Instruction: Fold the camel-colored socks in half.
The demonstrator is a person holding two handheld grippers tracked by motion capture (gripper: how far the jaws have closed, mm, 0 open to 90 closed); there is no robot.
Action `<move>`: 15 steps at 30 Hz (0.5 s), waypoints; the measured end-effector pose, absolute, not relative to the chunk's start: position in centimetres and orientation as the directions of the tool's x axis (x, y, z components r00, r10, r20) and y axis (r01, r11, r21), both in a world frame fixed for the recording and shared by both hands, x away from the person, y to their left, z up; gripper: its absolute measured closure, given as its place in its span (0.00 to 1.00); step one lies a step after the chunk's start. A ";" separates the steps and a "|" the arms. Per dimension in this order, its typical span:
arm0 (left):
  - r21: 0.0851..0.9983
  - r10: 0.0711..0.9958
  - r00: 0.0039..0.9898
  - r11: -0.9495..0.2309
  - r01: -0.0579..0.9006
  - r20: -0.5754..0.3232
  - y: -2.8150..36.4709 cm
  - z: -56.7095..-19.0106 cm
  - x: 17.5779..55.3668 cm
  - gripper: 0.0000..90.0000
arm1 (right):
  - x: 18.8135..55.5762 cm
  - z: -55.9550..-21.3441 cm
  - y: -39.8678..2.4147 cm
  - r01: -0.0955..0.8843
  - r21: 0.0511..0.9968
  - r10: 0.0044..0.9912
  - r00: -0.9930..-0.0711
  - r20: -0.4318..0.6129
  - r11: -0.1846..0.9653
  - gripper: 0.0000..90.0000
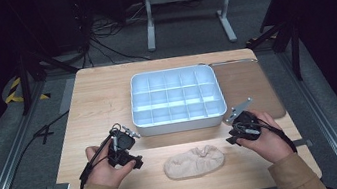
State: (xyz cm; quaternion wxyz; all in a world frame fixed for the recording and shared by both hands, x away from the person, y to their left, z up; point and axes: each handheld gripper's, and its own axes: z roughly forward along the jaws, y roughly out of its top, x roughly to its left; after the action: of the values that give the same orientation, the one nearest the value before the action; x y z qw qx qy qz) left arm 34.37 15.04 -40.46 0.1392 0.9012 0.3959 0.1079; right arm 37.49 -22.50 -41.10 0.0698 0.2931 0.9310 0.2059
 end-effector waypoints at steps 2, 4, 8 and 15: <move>0.391 0.725 0.684 -0.655 0.647 0.082 14.7 -39.8 34.0 0.44 | 37.2 -41.0 -22.4 0.507 0.431 0.565 -0.825 -0.010 0.747 0.73; 0.404 0.704 0.707 -0.669 0.624 0.074 14.2 -39.2 33.8 0.49 | 37.0 -41.0 -22.2 0.495 0.433 0.555 -0.832 -0.015 0.754 0.72; 0.400 0.666 0.745 -0.691 0.603 0.028 13.5 -38.4 33.5 0.53 | 36.7 -40.9 -22.3 0.496 0.441 0.561 -0.828 -0.019 0.748 0.72; 0.402 0.634 0.773 -0.713 0.574 0.022 12.5 -37.9 33.1 0.59 | 36.3 -40.8 -22.4 0.489 0.452 0.558 -0.829 -0.024 0.746 0.72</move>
State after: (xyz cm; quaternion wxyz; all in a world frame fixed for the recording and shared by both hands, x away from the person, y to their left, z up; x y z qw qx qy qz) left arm 33.11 12.46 -37.86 0.1896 0.9222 0.3276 0.0790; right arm 36.31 -22.44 -40.75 0.0791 0.2812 0.9310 0.2187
